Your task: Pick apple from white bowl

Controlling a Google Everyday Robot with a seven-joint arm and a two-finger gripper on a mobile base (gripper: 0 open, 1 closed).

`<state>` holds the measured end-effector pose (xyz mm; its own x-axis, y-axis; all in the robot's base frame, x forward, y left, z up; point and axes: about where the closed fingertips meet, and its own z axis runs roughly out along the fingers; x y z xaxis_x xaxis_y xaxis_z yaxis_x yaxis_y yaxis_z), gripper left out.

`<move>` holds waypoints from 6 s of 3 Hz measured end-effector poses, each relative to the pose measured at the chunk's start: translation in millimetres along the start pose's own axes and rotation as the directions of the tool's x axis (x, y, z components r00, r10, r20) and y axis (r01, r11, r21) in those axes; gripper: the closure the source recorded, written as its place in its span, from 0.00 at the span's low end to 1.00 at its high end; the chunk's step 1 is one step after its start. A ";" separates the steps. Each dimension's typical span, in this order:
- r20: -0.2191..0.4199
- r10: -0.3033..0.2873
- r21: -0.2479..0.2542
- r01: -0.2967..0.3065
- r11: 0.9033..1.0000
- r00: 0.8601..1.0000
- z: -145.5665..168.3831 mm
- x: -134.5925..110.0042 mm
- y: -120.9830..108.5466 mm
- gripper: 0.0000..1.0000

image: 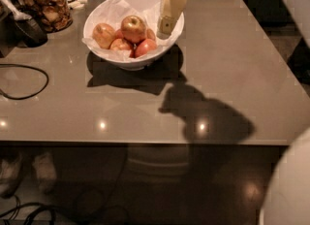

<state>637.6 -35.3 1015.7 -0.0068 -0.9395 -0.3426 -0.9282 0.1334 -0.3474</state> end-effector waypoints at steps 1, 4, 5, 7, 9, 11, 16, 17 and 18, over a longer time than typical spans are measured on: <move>0.027 -0.015 -0.021 0.015 1.000 1.000 15.0 -17.3 -15.0 0.00; 0.065 -0.061 -0.025 0.062 0.998 0.996 44.8 -47.3 -37.2 0.00; 0.072 -0.076 -0.035 0.079 0.996 0.994 58.7 -56.4 -43.2 0.05; 0.084 -0.094 -0.055 0.098 0.994 0.992 77.9 -64.5 -50.5 0.28; 0.082 -0.087 -0.077 0.094 0.993 0.993 96.3 -59.6 -53.5 0.32; 0.085 -0.076 -0.116 0.086 0.990 0.993 113.2 -55.6 -47.9 0.32; 0.084 -0.074 -0.166 0.088 0.982 0.994 135.6 -52.2 -40.9 0.72; 0.084 -0.074 -0.166 0.088 0.982 0.994 135.6 -52.2 -40.9 0.95; 0.094 -0.076 -0.146 0.089 0.985 0.993 135.9 -56.2 -44.9 1.00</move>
Offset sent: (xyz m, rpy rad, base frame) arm 0.0548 0.0528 -0.0019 -0.0184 0.0483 0.1283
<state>730.2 54.4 932.0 0.0988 -0.9129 -0.3960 -0.9695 0.0013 -0.2449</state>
